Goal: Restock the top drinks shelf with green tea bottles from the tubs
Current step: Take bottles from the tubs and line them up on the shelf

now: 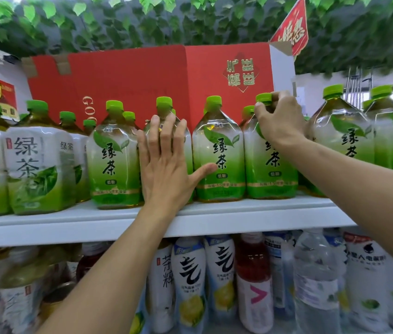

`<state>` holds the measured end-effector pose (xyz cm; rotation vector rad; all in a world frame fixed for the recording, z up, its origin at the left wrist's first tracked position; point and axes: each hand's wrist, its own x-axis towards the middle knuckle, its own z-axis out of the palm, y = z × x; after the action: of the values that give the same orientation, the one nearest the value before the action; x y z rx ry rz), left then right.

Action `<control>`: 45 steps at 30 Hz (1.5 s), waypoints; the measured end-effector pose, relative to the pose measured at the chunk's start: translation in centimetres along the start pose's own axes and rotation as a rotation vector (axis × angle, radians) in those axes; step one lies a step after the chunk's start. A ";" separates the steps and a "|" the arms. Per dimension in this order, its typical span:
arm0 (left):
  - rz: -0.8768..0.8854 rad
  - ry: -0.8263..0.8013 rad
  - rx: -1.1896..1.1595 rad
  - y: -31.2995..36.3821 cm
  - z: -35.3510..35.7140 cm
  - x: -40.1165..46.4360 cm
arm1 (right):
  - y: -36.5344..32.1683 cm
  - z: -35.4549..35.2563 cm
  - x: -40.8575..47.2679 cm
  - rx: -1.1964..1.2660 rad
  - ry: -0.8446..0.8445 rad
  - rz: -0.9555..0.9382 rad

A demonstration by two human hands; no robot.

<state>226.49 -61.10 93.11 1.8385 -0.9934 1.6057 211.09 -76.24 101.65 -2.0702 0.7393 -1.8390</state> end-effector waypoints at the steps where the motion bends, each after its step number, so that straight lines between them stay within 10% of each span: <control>1: -0.001 -0.008 0.002 0.0 -0.1 -0.1 | 0.1 0.1 0.0 0.006 -0.010 -0.004; 11: 0.238 -0.246 -0.150 -4.5 -3.4 -0.1 | -4.7 -1.3 -0.5 -0.111 -0.064 -0.416; 17: 0.267 -0.335 -0.142 -4.6 -3.7 -0.1 | -8.1 2.8 -1.0 -0.073 -0.518 -0.047; 39: 0.144 -0.377 -0.173 -2.5 -4.6 -0.2 | -6.3 0.0 -5.2 0.029 -0.471 -0.201; 45: 0.173 -0.315 -0.315 6.1 -4.9 0.0 | 0.8 -10.1 -3.9 -0.160 -0.120 -0.381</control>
<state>218.71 -61.04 93.47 1.8536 -1.4872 1.1822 200.75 -73.54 99.49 -2.5456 0.5013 -1.8672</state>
